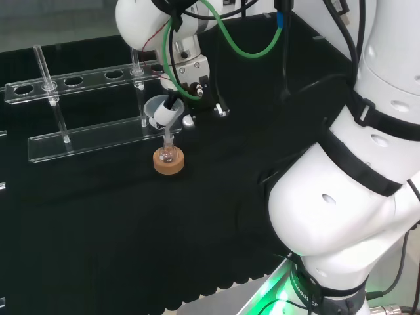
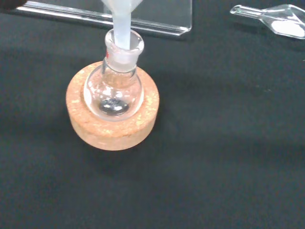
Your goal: Place the funnel on the round-bottom flask.
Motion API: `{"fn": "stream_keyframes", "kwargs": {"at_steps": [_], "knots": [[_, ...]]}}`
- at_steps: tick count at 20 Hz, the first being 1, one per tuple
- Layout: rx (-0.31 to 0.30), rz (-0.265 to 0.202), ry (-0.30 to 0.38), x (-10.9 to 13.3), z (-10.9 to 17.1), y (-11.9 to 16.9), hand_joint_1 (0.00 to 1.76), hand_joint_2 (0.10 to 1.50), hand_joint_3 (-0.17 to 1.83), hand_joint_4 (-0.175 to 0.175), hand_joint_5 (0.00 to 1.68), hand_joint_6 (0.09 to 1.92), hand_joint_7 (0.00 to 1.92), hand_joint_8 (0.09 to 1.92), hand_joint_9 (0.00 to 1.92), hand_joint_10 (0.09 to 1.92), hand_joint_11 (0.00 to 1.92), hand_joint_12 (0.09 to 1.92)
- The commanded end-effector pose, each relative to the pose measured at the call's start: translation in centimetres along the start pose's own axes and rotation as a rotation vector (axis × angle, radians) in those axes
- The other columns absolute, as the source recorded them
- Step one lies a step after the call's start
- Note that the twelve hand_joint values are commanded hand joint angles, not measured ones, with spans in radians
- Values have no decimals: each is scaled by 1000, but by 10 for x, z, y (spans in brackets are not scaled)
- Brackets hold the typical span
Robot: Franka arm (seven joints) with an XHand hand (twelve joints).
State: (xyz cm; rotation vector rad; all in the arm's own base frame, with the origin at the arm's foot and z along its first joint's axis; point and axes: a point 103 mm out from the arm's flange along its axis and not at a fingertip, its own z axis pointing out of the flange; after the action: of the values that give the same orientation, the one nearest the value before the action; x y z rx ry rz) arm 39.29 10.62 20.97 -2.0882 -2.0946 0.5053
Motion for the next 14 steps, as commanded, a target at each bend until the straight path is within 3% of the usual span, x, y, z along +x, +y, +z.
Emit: {"fn": "stream_keyframes", "kwargs": {"at_steps": [1,11,14], "knots": [[11,-20,17,1,5,-1,697,809,479,-72,626,593,875,733,1264,414,882,1076],[35,-16,15,-1,16,2,692,808,480,-74,603,586,860,731,1227,408,873,1079],[43,-8,-6,9,14,4,688,808,478,-72,585,585,822,751,1163,425,844,1104]]}}
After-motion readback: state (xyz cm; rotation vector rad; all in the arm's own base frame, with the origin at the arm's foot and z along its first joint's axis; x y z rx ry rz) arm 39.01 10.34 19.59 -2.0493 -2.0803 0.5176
